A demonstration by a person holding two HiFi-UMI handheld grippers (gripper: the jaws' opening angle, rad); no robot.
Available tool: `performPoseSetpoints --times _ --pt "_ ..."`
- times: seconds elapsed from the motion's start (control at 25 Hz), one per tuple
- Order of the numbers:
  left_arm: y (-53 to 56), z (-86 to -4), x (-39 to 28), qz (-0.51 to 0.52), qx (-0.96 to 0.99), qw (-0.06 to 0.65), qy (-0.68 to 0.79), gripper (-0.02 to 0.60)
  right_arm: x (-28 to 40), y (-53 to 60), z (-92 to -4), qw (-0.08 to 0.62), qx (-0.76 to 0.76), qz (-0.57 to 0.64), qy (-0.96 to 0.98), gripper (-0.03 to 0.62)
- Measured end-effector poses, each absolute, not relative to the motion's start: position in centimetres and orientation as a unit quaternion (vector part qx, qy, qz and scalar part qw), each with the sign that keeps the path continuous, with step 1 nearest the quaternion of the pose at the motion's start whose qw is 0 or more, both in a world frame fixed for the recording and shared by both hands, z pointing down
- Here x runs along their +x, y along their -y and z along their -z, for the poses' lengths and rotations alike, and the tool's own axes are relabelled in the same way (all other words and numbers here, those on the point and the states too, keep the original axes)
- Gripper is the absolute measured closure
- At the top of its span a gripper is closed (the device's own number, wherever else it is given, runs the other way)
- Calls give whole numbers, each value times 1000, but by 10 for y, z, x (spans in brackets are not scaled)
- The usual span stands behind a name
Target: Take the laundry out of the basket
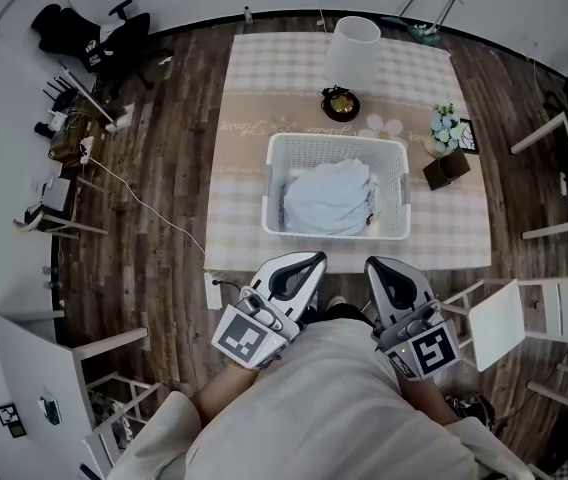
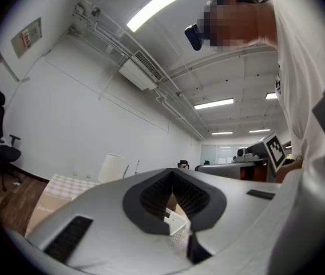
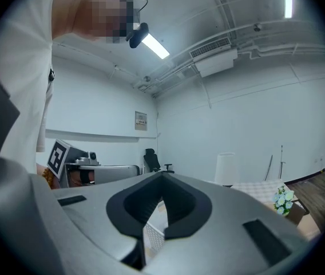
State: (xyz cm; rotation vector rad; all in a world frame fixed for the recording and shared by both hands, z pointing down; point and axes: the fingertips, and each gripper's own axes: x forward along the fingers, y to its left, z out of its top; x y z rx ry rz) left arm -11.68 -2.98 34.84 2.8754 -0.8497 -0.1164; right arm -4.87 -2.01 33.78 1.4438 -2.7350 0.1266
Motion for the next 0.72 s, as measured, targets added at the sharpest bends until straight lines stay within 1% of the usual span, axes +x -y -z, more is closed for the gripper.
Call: performPoseSetpoints --times 0.12,0.24,0.28,0.32,0.36,0.48,0.52,0.56,0.6,0.64,0.68,0.72 --pt "35 -360 -109 -4 959 77 271 568 -39 30 -343 41 461 -35 886 599" --pt "48 -364 -102 -31 960 75 266 568 -30 45 -352 76 448 -25 891 592" --pt "53 -365 -100 -36 961 71 264 566 -27 51 -357 90 441 -22 893 551" --pt "58 -366 -97 -44 963 63 259 562 -24 57 -362 106 434 -20 894 549" --pt "64 -369 -95 -56 965 47 253 541 -21 63 -369 126 427 -20 895 549" --pt "83 -387 -84 -127 966 -44 219 496 -17 80 -394 195 396 -34 897 540" --pt "90 -397 -80 -156 964 -60 206 479 -17 87 -403 213 381 -29 899 503" --pt "96 -408 -77 -185 961 -68 193 468 -18 94 -412 232 365 -18 901 447" --pt "102 -418 -74 -213 958 -74 179 450 -19 102 -421 254 349 -5 902 404" --pt "108 -428 -71 -238 954 -81 165 438 -20 109 -431 278 333 4 901 398" --pt "114 -438 -68 -263 949 -87 151 436 -22 115 -440 303 315 9 899 378" --pt "119 -448 -66 -287 944 -92 137 435 -23 120 -450 327 297 11 897 375"
